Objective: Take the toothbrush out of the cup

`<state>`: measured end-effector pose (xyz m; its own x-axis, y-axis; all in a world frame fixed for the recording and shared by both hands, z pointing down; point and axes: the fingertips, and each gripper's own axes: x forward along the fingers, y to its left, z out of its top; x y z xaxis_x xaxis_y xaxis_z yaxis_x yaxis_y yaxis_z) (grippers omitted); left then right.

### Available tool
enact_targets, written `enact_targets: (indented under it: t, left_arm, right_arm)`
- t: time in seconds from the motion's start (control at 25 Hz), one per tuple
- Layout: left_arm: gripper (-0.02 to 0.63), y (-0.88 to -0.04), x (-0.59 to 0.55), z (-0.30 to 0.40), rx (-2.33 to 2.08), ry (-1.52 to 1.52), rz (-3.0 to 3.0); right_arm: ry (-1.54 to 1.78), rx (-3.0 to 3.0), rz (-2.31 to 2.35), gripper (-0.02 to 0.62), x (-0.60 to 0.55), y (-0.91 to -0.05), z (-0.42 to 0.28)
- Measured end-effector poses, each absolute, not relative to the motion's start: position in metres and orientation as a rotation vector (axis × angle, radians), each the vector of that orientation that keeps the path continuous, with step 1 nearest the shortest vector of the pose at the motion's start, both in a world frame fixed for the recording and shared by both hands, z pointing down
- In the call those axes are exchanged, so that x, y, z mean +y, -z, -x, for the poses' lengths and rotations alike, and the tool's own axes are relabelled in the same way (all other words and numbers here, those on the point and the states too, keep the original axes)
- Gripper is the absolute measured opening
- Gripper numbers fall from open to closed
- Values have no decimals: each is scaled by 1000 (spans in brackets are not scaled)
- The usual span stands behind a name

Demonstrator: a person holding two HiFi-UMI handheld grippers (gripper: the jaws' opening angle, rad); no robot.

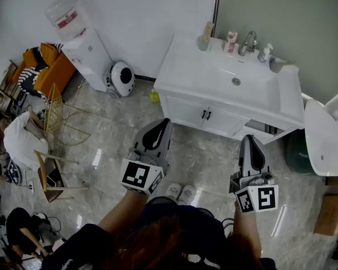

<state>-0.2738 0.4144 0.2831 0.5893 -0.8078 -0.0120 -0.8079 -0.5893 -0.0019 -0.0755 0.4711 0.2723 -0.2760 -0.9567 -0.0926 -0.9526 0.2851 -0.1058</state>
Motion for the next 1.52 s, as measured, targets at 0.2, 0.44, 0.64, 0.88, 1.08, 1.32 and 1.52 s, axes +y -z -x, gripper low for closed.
enact_targets:
  t: [0.2, 0.44, 0.64, 0.88, 1.08, 1.32, 1.52]
  left_arm:
    - [15, -290, 418, 272, 1416, -6, 2781]
    - [15, -292, 414, 269, 1436, -26, 2781]
    - [15, -295, 406, 269, 1470, -40, 2775]
    - [15, -298, 377, 273, 1501, -54, 2776]
    - [15, -301, 333, 276, 1500, -62, 2780]
    - [15, -292, 265, 279, 1441, -76, 2798]
    - [15, -281, 205, 288, 1384, -89, 2804]
  right_arm:
    - [17, 2414, 1796, 14, 472, -269, 77]
    - [-40, 2405, 1760, 15, 471, -257, 73]
    - [-1, 2414, 1729, 15, 462, -262, 67]
    - [56, 2419, 1712, 15, 438, -273, 66]
    - [46, 2418, 1732, 15, 399, -274, 65]
    - [25, 2404, 1747, 15, 331, -266, 75]
    - [-15, 2384, 1762, 15, 274, -255, 91]
